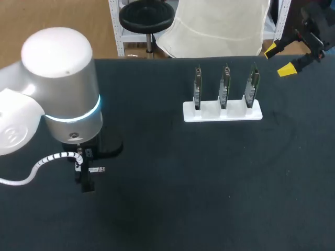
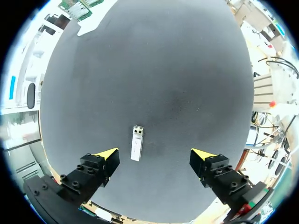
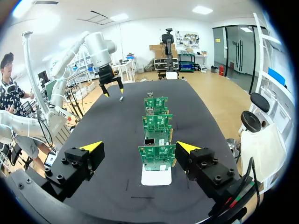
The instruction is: Pick up the optical module with the left hand, and insert it into the network port with the right hand.
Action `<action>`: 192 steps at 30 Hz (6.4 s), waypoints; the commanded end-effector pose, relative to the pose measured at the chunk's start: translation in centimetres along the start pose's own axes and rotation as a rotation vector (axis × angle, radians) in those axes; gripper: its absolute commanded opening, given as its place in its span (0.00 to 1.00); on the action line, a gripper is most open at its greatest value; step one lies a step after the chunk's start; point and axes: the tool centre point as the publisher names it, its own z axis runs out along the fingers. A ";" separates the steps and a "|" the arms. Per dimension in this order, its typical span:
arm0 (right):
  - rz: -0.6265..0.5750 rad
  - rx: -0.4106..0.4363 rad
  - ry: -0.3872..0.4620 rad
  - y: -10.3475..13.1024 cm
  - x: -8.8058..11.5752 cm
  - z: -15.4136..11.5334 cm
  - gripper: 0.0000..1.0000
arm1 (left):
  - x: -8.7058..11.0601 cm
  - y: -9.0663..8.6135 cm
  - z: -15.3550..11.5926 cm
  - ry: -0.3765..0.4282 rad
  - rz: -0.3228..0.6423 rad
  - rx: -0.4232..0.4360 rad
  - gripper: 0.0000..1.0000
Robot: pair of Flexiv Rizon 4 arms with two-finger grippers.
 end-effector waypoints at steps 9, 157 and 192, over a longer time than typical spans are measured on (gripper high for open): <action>-0.002 0.005 -0.001 0.2 0.0 0.1 1.00 | 0.8 1.1 1.5 0.007 0.002 0.042 1.00; -0.002 0.005 -0.001 0.2 0.0 0.1 1.00 | -42.2 20.2 -19.3 -1.296 0.113 -0.123 0.00; -0.002 0.005 -0.001 0.2 0.0 0.1 1.00 | -44.0 19.1 -18.1 -1.467 0.115 0.046 0.00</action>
